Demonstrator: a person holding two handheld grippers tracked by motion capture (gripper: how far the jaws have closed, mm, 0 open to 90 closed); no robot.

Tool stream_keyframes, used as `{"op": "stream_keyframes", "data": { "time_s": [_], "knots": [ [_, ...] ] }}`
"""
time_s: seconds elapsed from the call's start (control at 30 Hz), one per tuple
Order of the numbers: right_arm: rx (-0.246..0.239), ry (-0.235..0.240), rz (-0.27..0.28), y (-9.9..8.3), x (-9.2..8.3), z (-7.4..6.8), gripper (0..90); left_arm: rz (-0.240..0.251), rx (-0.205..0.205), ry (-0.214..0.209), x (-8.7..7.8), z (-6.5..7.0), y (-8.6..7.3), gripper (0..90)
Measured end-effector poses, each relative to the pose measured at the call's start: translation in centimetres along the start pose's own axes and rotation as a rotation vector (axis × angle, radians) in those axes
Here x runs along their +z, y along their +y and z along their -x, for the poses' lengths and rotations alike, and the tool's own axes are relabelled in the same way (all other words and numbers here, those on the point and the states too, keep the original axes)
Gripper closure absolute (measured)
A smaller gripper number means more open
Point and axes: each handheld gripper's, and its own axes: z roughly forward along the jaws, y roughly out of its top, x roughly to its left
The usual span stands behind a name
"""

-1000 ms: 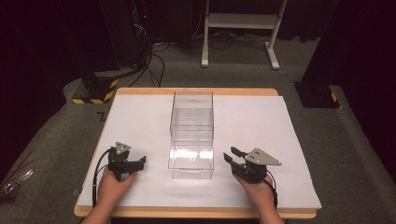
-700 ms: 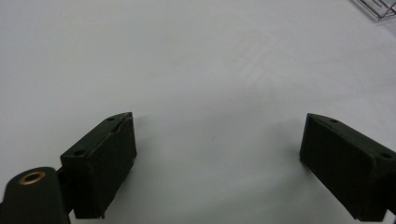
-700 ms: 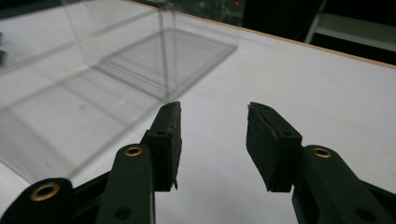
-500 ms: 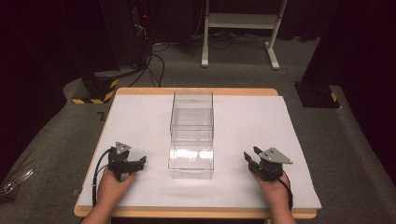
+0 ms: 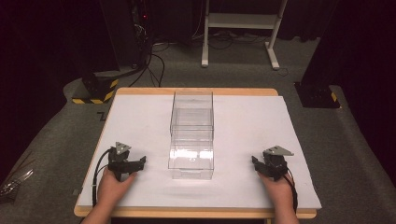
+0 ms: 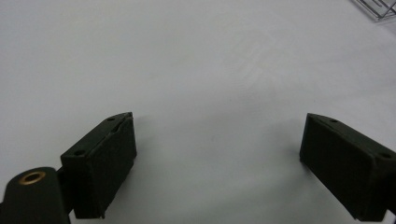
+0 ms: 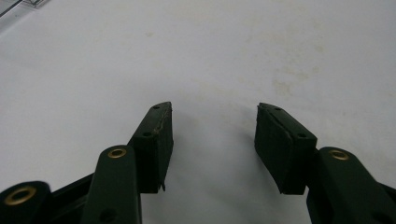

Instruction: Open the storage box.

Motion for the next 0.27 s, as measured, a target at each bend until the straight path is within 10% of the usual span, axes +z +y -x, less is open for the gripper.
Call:
{"op": "stream_keyframes", "data": {
  "time_s": [0.27],
  "knots": [
    [0.002,0.001,0.000,0.00,0.01,0.02,46.8,0.000,0.000,0.000,0.00,0.00,0.00,11.2]
  ]
}}
